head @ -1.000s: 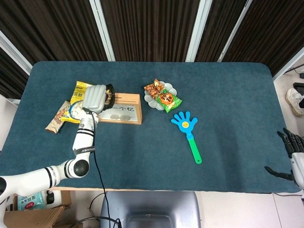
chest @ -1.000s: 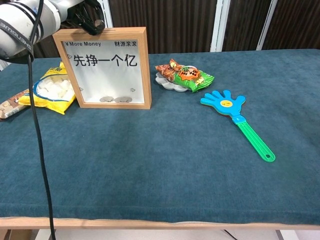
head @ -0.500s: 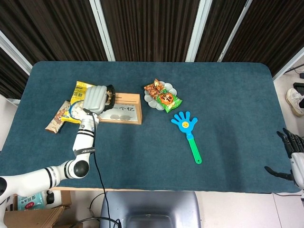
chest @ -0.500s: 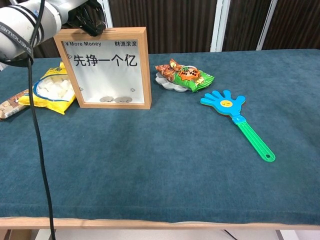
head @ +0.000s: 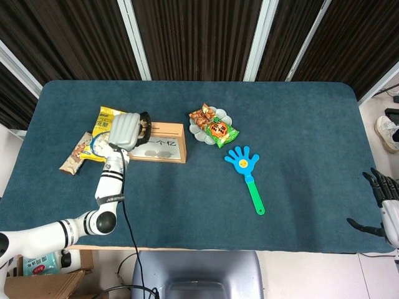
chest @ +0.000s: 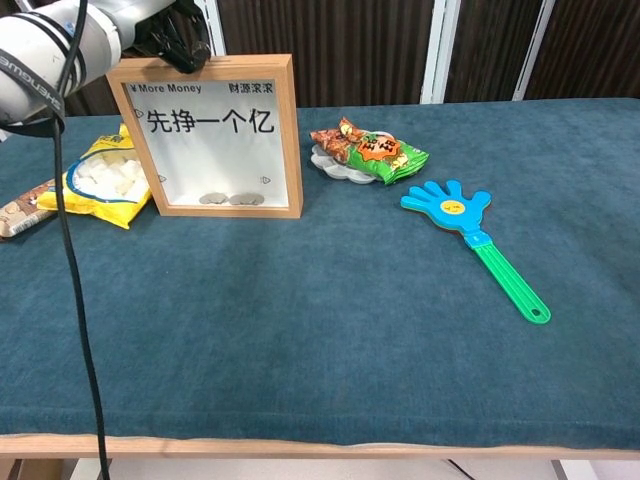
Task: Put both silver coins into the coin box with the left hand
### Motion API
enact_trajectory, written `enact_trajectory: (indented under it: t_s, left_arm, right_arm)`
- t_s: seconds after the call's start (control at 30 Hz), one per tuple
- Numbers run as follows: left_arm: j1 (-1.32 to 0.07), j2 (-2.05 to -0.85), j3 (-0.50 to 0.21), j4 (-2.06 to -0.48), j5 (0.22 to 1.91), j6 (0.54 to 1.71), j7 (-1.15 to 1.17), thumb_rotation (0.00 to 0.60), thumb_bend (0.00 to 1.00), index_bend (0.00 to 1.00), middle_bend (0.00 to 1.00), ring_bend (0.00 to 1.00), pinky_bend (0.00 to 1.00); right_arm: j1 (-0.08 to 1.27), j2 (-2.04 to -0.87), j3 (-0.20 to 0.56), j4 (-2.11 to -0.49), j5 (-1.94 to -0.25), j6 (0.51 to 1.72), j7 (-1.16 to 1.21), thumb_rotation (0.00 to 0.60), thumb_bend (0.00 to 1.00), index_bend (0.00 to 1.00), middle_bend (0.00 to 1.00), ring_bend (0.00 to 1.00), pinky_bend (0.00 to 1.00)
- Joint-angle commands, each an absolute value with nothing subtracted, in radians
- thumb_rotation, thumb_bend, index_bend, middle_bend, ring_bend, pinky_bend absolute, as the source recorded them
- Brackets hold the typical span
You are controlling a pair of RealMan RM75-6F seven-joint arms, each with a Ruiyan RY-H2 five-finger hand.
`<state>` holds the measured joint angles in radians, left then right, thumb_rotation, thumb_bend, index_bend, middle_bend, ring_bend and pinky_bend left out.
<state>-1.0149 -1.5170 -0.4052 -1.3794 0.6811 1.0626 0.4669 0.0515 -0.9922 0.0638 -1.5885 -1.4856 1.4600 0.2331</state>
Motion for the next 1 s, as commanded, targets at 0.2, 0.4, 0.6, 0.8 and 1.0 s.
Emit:
enact_trajectory:
  t_s: [0.2,0.4,0.6,0.8,1.0]
  left_arm:
    - [-1.008,-1.518,-0.401,-1.377,0.698,1.071,0.458,0.600,0.46,0.50,1.00,1.00,1.00]
    - [-1.005,-1.521,-0.403,-1.371,0.712,1.076,0.448,0.600,0.44,0.43,1.00,1.00,1.00]
    - [-0.995,-1.514,-0.409,-1.388,0.734,1.095,0.433,0.600,0.44,0.42,1.00,1.00,1.00]
    - [-0.957,-1.475,-0.395,-1.470,0.799,1.151,0.420,0.600,0.44,0.41,1.00,1.00,1.00]
    - [-0.908,-1.421,-0.377,-1.582,0.883,1.213,0.400,0.600,0.43,0.40,1.00,1.00,1.00]
  right_arm:
    - [0.052,-0.992,0.064,-1.589,-1.484,1.459,0.231,0.600,0.15,0.00,0.00,0.00,0.00]
    - [0.052,-0.993,0.064,-1.589,-1.484,1.459,0.230,0.600,0.15,0.00,0.00,0.00,0.00]
    - [0.051,-0.993,0.064,-1.589,-1.485,1.460,0.229,0.600,0.15,0.00,0.00,0.00,0.00]
    - [0.052,-0.995,0.063,-1.589,-1.487,1.459,0.225,0.600,0.15,0.00,0.00,0.00,0.00]
    - [0.054,-1.002,0.060,-1.596,-1.494,1.460,0.203,0.600,0.15,0.00,0.00,0.00,0.00]
